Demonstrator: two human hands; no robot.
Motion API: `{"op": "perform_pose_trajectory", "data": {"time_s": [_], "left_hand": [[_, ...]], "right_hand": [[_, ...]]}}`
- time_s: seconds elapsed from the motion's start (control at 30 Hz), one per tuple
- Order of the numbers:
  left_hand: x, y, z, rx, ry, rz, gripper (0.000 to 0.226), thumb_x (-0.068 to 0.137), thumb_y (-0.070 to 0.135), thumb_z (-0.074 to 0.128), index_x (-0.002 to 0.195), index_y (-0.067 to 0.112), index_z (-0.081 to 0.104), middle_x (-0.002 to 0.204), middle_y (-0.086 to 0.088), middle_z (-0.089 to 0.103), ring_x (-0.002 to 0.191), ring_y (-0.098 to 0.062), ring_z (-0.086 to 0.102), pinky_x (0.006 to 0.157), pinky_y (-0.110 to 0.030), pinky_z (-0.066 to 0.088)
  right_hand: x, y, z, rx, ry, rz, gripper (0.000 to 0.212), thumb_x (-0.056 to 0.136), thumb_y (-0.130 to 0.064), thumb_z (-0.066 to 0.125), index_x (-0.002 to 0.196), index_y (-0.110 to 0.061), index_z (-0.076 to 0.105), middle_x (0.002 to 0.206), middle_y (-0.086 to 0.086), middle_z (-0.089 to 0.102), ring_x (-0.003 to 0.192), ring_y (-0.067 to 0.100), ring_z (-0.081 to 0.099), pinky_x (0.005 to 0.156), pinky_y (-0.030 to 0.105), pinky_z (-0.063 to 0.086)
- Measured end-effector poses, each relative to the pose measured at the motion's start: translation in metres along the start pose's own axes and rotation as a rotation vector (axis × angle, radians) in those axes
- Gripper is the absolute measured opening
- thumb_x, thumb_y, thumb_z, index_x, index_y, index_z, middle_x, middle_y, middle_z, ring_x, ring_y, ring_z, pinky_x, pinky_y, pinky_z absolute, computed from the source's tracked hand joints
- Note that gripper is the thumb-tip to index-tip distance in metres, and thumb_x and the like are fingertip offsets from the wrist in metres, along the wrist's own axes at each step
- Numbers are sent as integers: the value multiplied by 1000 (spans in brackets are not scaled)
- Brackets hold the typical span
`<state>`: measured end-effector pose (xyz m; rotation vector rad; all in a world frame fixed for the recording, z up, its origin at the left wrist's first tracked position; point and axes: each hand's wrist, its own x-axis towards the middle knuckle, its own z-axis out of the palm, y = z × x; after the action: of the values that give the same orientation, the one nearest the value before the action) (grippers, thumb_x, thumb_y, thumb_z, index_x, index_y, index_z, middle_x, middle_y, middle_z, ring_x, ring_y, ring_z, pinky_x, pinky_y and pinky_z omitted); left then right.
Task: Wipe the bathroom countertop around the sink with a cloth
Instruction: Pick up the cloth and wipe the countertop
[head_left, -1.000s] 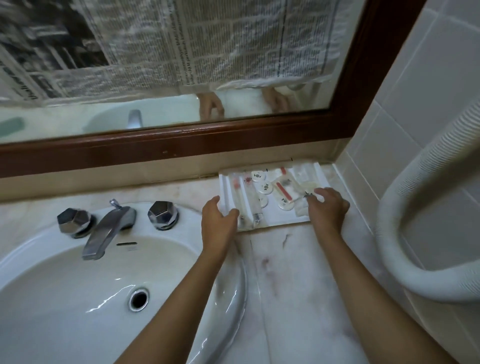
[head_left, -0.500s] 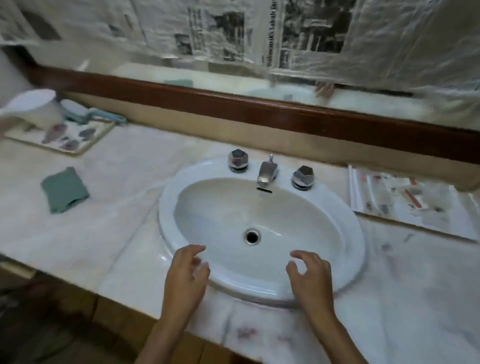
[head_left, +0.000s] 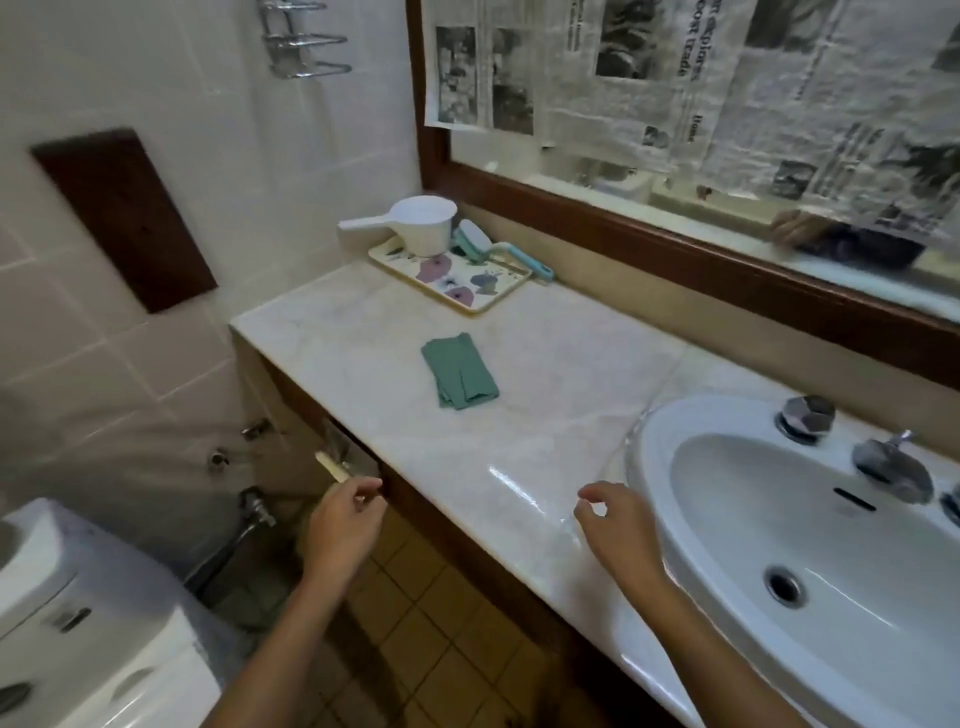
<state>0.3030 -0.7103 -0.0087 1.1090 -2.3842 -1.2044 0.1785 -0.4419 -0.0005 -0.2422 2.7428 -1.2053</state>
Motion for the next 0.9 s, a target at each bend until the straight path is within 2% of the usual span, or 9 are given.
{"op": "perform_pose_trajectory", "data": {"time_s": [0.13,0.27,0.3,0.37,0.47,0.53,0.63,0.73,0.9], "left_hand": [[57,-1,-18,23,-17,43,21,89,20,58,108,23,67,109,3,56,95,-13,56,78,-31,49],[121,-1,-14,53,-82,93,24,90,16,58,113,22,62,121,2,48,92,-8,55,76,-22,45],[139,-2,-11,56,-93,108,25,90,16,58,114,23,61,125,2,47,95,-8,55,81,-22,44],[175,-5,-3,100,-135,154,30,90,16,58,120,23,59,135,2,44,115,-12,48,93,-24,40],[214,-10,7,291,-193,250,44,92,23,56,135,25,51,152,3,32,135,-18,31,108,-32,32],[233,-12,9,407,-210,333,50,93,31,50,143,27,42,158,6,21,142,-19,22,111,-39,27],[256,-19,15,477,-278,360,57,94,42,39,149,29,31,161,7,8,147,-18,10,114,-40,19],[261,-29,19,491,-253,415,63,88,51,28,147,32,33,160,10,12,147,-15,14,110,-38,23],[264,-33,20,473,-244,415,58,85,47,38,141,33,45,157,10,27,143,-14,24,103,-41,32]], "right_hand": [[52,-47,44,-3,-70,-42,25,89,-15,57,111,-11,69,110,4,66,102,16,56,81,21,38],[111,-86,90,16,-85,-48,28,88,-15,58,113,-9,67,109,6,65,91,14,56,77,21,39],[129,-94,102,14,-72,-52,28,88,-14,58,113,-8,67,108,7,64,89,15,56,75,22,40],[165,-109,124,5,-28,-41,28,87,-12,56,112,-6,66,107,10,63,88,20,57,72,28,45],[209,-126,150,-71,6,68,32,86,-18,52,112,-3,61,108,15,59,96,32,56,78,39,51],[228,-133,162,-148,-18,151,33,88,-25,49,112,-4,58,111,14,54,104,33,51,80,37,47],[246,-138,174,-259,-52,244,26,87,-26,48,104,-8,55,109,10,51,103,30,48,80,39,47],[256,-135,180,-281,-57,286,23,84,-23,51,102,-8,55,105,9,53,101,30,49,78,38,47],[259,-142,179,-251,-114,238,5,79,-10,56,84,-12,57,94,4,48,94,24,43,69,31,38]]}}
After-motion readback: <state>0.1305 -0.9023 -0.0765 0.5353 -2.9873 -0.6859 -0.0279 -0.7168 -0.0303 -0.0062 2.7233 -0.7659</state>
